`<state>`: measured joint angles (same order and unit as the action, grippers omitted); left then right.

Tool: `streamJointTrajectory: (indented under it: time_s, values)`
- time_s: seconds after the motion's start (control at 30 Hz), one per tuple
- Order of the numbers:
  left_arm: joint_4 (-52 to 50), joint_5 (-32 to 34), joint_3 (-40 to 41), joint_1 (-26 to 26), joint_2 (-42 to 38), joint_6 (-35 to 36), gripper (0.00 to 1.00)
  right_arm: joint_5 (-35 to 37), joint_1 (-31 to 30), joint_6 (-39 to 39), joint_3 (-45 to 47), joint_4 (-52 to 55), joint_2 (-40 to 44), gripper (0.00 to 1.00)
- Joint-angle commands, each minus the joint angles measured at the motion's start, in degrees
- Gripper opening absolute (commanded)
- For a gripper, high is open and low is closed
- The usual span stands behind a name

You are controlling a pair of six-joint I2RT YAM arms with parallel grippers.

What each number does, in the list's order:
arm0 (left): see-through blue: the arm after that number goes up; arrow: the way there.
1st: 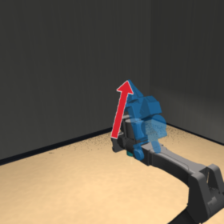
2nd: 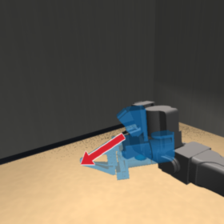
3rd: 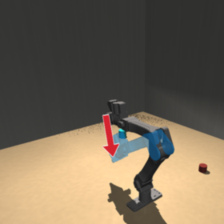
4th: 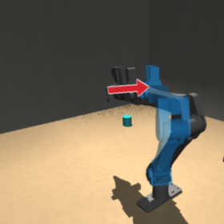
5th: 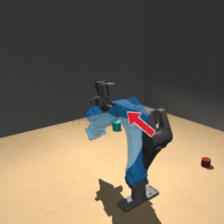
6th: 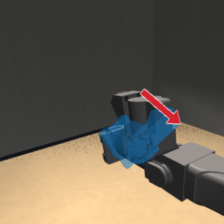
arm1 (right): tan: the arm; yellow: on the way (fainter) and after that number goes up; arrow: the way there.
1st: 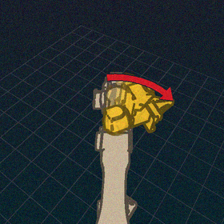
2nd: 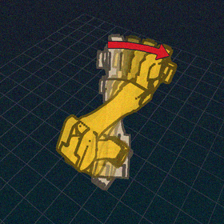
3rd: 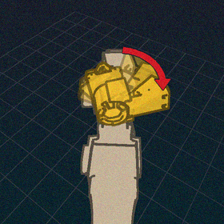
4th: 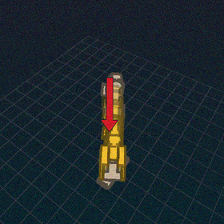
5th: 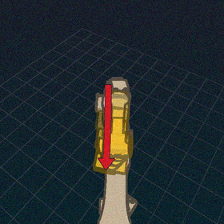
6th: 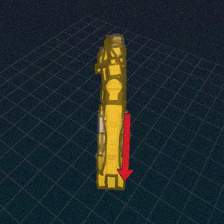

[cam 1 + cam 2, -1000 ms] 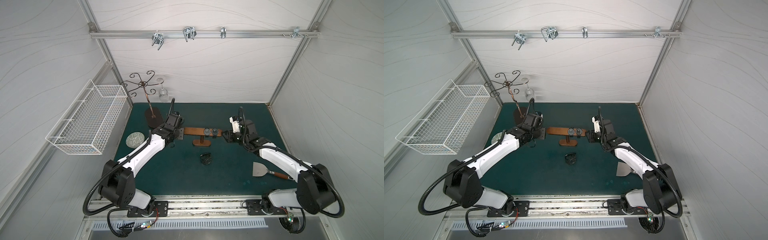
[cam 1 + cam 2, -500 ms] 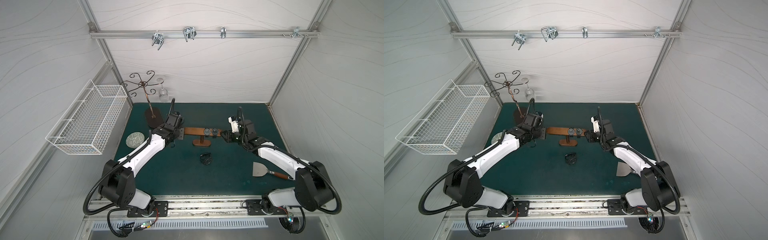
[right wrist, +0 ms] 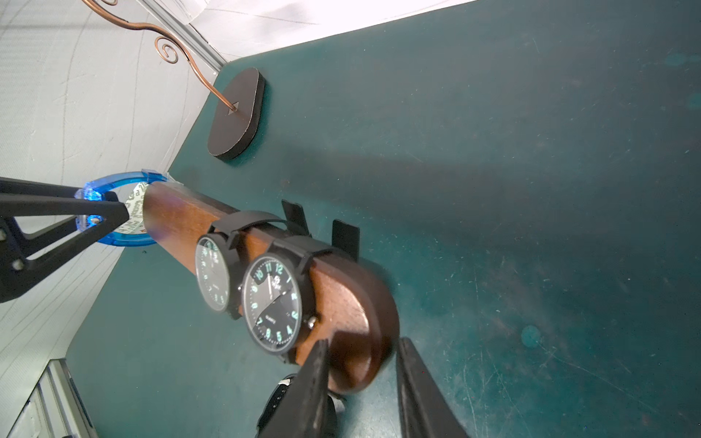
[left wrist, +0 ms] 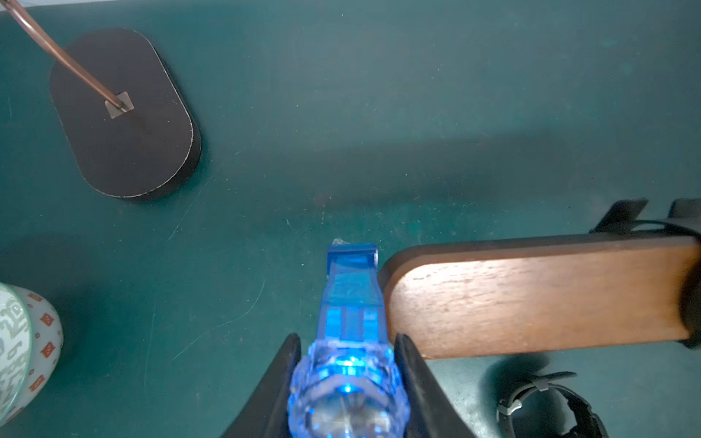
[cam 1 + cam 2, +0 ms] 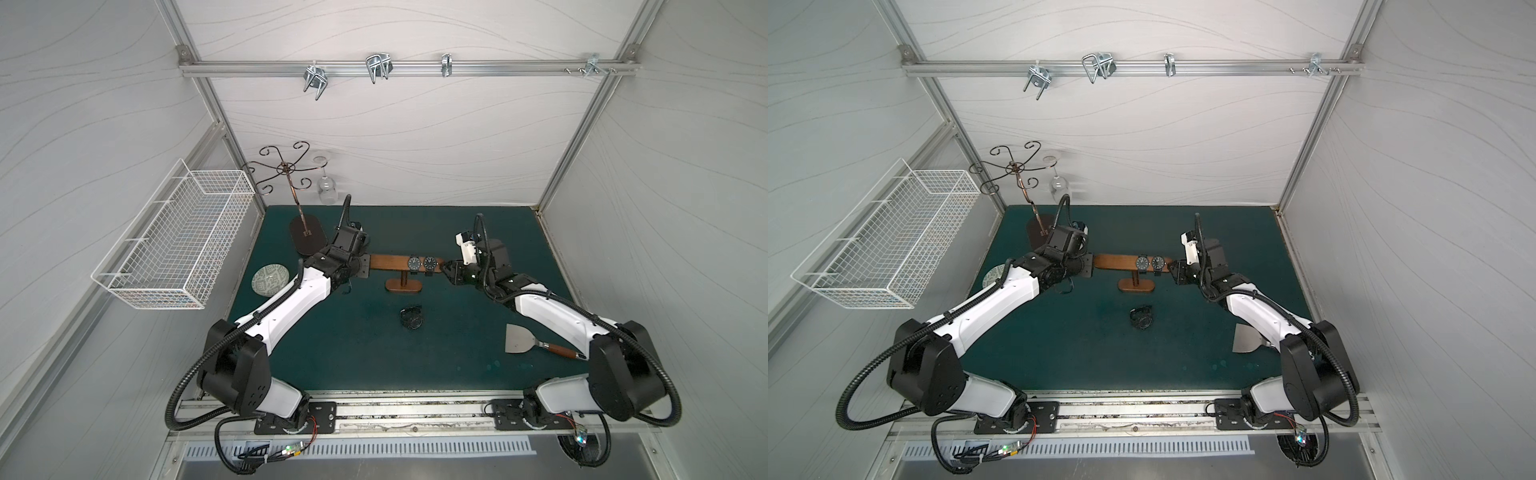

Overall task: Place watch on stand
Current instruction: Place the watch on the stand.

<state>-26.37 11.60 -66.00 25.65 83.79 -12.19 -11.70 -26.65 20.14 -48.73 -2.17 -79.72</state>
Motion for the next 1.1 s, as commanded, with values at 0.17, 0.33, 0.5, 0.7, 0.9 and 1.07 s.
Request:
streamJointTrajectory:
  time_s: [0.17, 0.33, 0.5, 0.7, 0.9, 1.07]
  values:
    - [2.0, 0.7, -3.2, 0.9, 1.4, -0.2, 0.18, -0.6, -0.3, 0.0, -0.5, -0.5, -0.8, 0.31]
    - [2.0, 1.1, -4.0, 1.9, 2.2, 0.0, 0.18, -0.8, -0.3, -0.1, -0.6, -0.5, -0.9, 0.31]
    - [2.0, 1.5, -4.5, 2.5, 2.8, 0.1, 0.18, -0.7, -0.3, -0.1, -0.6, -0.5, -0.9, 0.31]
    - [2.1, 1.6, -4.6, 3.1, 3.3, -0.1, 0.18, -0.8, -0.4, -0.1, -0.6, -0.5, -0.7, 0.31]
    - [2.0, 2.3, -5.4, 4.3, 3.9, -0.3, 0.19, -0.9, -0.4, -0.2, -0.6, -0.4, -0.5, 0.31]
    - [1.9, 2.9, -6.3, 5.2, 4.8, -0.5, 0.19, -1.0, -0.4, -0.2, -0.7, -0.3, -0.4, 0.31]
